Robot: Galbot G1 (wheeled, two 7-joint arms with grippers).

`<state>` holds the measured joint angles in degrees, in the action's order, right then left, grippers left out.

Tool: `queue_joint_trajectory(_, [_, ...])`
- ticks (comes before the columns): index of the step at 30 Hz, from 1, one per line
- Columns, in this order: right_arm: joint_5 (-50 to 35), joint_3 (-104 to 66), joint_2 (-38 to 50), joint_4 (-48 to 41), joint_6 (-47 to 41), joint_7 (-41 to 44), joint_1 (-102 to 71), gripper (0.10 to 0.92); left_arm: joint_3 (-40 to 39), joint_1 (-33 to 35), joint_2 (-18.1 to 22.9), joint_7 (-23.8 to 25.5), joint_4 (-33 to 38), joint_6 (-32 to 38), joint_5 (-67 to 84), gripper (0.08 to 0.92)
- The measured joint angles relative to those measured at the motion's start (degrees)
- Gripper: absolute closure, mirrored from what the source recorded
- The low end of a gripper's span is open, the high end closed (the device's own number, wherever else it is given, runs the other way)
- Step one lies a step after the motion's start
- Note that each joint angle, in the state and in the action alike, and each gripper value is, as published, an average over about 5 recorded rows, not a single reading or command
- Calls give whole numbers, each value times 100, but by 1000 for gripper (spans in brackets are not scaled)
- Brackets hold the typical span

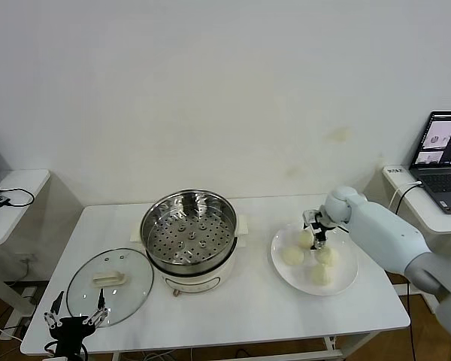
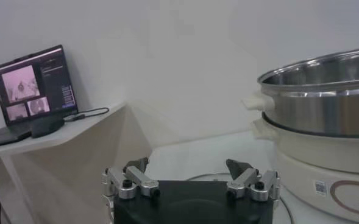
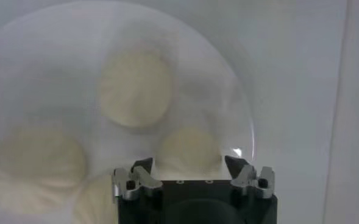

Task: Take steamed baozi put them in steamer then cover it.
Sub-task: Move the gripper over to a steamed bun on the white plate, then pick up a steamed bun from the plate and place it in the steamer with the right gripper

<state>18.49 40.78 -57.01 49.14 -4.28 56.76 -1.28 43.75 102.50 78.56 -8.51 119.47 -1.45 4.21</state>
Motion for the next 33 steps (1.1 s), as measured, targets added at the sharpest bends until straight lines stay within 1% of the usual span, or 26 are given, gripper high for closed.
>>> queue_joint_trajectory(3, [21, 3, -1, -15, 0, 24, 1, 413, 0, 3, 0, -3, 1, 1, 0, 177])
queue_joint_trajectory(11, [-17, 33, 42, 0, 9, 77, 65, 469, 2, 7, -3, -4, 2, 1, 3, 177])
queue_joint_trajectory(17, [-139, 66, 124, 119, -10, 86, 176, 469, 9, 12, -10, -5, 10, 1, 10, 177])
queue_joint_trajectory(22, [-392, 232, 317, 422, -67, 110, 467, 465, 20, 12, -32, -4, -3, 1, 24, 177])
queue_joint_trajectory(28, [-909, 613, 533, 956, -114, 89, 1106, 465, -19, -46, -78, 4, -54, -1, 90, 177])
queue_joint_trajectory(33, [-1488, 1067, 544, 1365, -116, 30, 1845, 463, -69, -110, -124, 13, -83, -3, 153, 177])
